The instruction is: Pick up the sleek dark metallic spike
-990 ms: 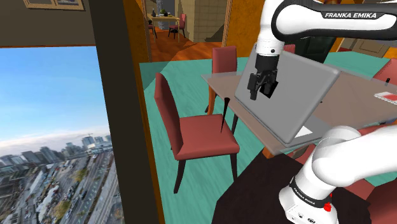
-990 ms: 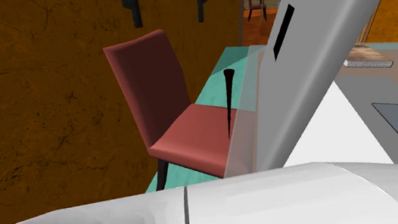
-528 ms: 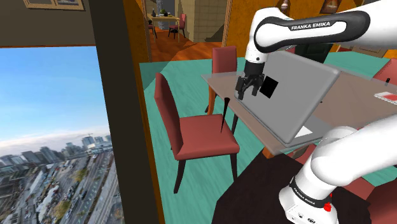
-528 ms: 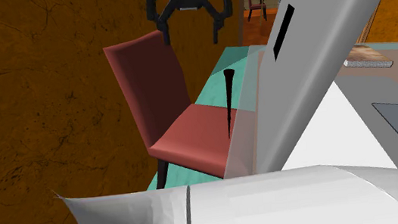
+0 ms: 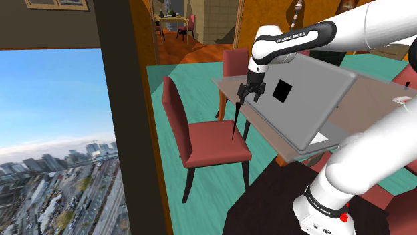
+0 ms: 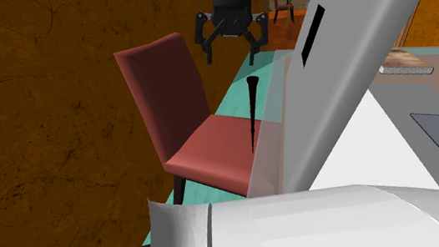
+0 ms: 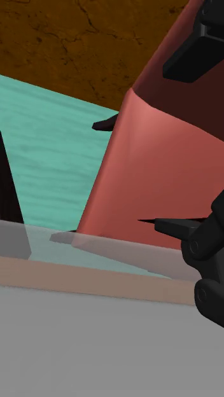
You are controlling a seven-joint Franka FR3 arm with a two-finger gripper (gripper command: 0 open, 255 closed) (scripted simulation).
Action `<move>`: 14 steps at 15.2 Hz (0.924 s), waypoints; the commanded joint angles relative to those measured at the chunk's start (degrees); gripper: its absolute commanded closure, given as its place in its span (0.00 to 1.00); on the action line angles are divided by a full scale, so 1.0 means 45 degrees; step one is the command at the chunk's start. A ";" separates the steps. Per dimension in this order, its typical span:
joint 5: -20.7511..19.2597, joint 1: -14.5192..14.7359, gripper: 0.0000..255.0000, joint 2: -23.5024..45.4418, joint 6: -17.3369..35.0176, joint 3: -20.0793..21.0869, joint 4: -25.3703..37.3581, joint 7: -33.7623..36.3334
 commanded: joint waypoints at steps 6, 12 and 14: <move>0.1175 -0.0262 0.00 0.2976 0.1967 -0.0739 0.1457 -0.0863; 0.2416 -0.0605 0.00 0.5246 0.2969 -0.0987 0.2894 -0.1635; 0.2523 -0.0616 0.00 0.5423 0.3269 -0.0964 0.2755 -0.1742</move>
